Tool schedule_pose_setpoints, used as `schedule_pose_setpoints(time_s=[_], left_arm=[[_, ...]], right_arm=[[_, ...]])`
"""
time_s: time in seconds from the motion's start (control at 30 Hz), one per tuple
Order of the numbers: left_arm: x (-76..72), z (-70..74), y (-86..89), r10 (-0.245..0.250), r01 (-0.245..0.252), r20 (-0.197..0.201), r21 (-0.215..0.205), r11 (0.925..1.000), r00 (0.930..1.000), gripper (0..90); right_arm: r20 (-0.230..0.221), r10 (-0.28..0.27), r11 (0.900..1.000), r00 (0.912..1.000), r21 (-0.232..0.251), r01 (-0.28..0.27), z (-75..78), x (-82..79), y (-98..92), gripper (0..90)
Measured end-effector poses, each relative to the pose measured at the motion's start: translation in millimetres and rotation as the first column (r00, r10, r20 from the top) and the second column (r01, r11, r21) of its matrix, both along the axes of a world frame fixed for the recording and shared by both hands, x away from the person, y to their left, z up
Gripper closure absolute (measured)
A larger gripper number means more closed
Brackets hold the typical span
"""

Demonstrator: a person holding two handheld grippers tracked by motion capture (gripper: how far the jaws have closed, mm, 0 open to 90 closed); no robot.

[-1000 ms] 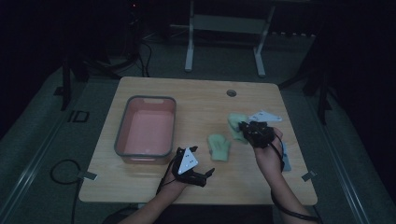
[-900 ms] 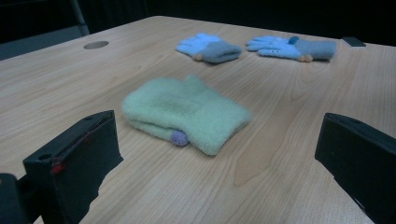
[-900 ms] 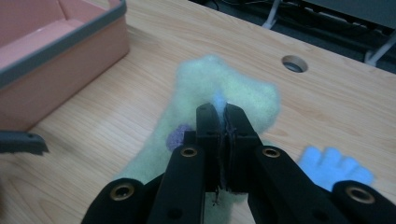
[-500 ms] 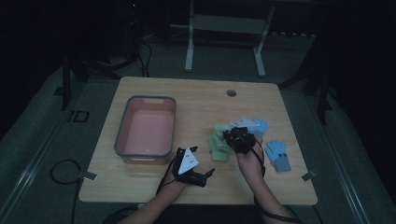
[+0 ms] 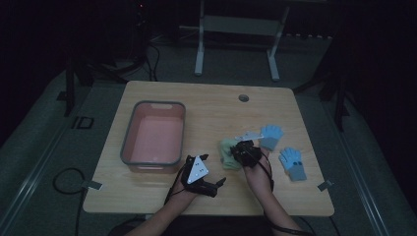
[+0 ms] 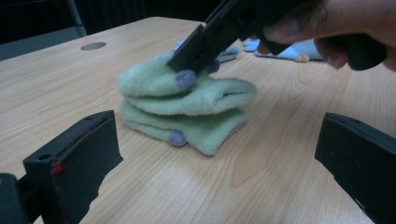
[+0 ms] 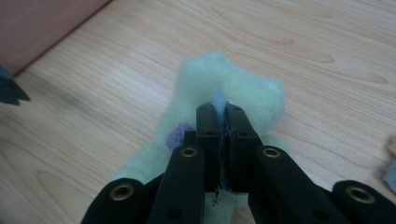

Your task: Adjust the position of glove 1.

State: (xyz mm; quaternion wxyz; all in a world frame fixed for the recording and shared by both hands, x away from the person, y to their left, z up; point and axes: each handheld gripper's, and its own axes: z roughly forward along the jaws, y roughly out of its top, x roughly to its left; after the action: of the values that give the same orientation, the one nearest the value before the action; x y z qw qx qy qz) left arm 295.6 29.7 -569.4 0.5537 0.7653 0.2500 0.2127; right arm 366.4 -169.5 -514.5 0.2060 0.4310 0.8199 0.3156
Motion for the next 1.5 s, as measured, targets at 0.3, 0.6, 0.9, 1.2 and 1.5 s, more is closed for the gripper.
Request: schedule_pose_setpoints(time_s=[0.3,0.6,0.9,1.2,1.5], left_arm=[[2.4,0.1,0.3,0.020,-0.020,-0.029,-0.015,0.9997,0.9994,0.1],[-0.4,1.2,-7.9,-0.003,0.006,-0.035,0.085,0.9963,0.9994,0.1],[5.0,10.7,-25.6,-0.118,0.141,-0.124,0.199,0.9697,0.9853,0.1],[23.8,18.6,-43.5,-0.213,0.215,-0.033,0.249,0.9443,0.9764,21.4],[42.6,11.7,-54.6,-0.244,0.231,-0.017,0.393,0.8903,0.9697,41.8]], right_arm=[[-0.044,0.010,1.000,0.9990,-0.005,-0.011,-15.4,2.1,-2.1,85.1],[-0.021,0.053,0.998,0.9984,0.039,-0.053,2.2,-2.5,-11.2,73.6],[0.028,0.192,0.978,0.9810,0.077,-0.194,22.6,12.5,-43.2,64.9],[0.007,0.246,0.963,0.9693,0.110,-0.245,25.1,41.7,-53.7,60.8],[-0.067,0.261,0.957,0.9631,0.150,-0.249,1.7,61.2,-43.0,52.7]])
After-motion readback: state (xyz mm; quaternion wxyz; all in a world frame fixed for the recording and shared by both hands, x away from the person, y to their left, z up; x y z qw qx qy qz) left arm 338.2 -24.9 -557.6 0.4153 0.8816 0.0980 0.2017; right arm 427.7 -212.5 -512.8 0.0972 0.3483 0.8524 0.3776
